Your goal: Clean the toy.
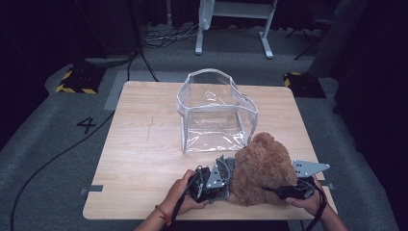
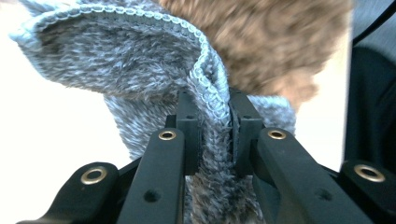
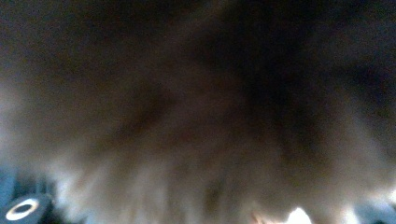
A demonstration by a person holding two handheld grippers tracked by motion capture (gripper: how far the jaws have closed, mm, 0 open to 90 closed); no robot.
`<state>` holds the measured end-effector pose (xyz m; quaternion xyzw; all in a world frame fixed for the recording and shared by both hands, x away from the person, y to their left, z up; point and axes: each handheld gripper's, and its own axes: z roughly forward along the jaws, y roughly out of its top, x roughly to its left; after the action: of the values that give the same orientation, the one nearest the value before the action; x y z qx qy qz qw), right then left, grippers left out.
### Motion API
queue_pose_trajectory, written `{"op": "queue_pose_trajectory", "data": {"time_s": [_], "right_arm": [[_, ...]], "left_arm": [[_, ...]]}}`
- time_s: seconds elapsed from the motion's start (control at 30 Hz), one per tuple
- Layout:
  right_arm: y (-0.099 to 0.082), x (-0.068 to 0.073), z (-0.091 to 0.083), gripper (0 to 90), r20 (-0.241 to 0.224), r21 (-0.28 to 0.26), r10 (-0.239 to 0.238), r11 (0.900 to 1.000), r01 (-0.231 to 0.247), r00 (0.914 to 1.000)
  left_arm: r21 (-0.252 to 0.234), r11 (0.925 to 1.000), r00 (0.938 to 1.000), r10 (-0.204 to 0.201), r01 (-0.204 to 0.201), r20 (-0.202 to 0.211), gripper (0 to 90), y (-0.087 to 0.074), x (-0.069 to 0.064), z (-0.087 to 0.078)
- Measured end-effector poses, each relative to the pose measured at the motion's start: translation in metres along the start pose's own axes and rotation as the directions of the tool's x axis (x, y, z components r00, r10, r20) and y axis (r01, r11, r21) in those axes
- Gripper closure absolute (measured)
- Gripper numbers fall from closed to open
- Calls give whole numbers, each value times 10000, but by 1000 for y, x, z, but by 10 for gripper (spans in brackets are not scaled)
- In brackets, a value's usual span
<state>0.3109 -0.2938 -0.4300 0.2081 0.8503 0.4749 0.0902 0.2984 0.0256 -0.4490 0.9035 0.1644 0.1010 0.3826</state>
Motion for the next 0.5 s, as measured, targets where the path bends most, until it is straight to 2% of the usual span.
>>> {"op": "queue_pose_trajectory", "data": {"time_s": [0.1, 0.2, 0.23, 0.3, 0.37, 0.4, 0.5], "right_arm": [[-1, -5, -2, 480, 170, -51, -43, 10000, 44, 9998], [-2, -11, -4, 479, 182, -51, -153, 9999, 154, 9997], [-3, -13, -5, 478, 123, -62, -169, 9998, 170, 9998], [-5, -17, -6, 475, -92, -139, -178, 9997, 177, 9998], [-7, -20, -6, 469, -249, -214, -123, 9997, 118, 9996], [-7, -21, -6, 465, -271, -226, -90, 9997, 84, 9996], [-8, -22, -6, 459, -326, -231, -115, 9997, 108, 9994]], "left_arm": [[-730, 9973, 9999, 113, -122, -129, 779, 13, -1, -11], [-1639, 9864, 9999, 140, -144, -37, 779, 28, 1, -21], [-1954, 9807, 9999, 119, -110, 36, 779, 34, 2, -25], [-2512, 9678, 9998, 158, -182, -116, 779, 46, 4, -32], [-3119, 9500, 9999, 97, -124, -101, 779, 56, 6, -38], [-3353, 9421, 9999, 52, -102, -160, 779, 61, 7, -39], [-3804, 9248, 9999, 14, -72, -157, 779, 72, 11, -43]]}}
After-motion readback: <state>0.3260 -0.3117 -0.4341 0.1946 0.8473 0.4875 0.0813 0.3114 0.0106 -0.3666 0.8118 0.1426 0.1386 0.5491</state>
